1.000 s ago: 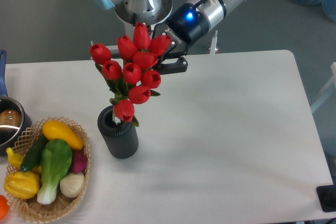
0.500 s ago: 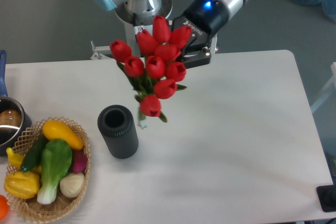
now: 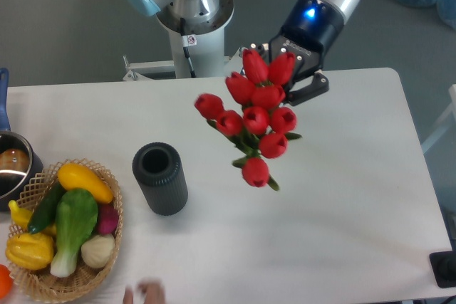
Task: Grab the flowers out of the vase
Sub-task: 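Carry the tulip bunch away from the vase across the table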
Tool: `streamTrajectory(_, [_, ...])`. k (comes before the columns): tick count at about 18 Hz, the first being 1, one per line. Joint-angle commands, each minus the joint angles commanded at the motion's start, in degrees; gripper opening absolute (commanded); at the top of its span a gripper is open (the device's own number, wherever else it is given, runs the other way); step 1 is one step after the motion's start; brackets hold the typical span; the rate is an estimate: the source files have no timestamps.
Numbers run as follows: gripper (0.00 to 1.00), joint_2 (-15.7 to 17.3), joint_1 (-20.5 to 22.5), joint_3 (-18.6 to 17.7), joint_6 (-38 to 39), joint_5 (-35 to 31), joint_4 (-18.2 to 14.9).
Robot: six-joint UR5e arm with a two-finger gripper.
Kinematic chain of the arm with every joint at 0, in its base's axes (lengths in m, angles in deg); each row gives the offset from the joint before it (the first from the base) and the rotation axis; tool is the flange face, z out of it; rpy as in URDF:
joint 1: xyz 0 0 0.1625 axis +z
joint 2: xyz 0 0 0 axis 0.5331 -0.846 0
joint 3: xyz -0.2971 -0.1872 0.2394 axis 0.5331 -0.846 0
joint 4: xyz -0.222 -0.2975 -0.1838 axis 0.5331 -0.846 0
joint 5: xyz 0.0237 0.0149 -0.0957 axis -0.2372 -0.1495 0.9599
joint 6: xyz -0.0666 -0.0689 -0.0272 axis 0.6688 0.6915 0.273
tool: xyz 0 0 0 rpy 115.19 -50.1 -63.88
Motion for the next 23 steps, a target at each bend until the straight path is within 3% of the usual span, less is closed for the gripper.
streamTrajectory(2, [0.00,-2.10,0.88,0.09,-5.70,-0.18,0.00])
streamTrajectory(8, [0.00,-3.25,3.17,-0.09,-6.87,-2.54,-0.09])
streamTrajectory(12, [0.00,-2.99,2.38,-0.18,-6.87,-14.90,-0.18])
streamTrajectory(19, [0.00,-3.25,-2.89,3.34,-6.61,-35.58,-1.93])
streamTrajectory(23, [0.00,-3.95,-3.95,3.87,-7.83,-42.79,-6.31])
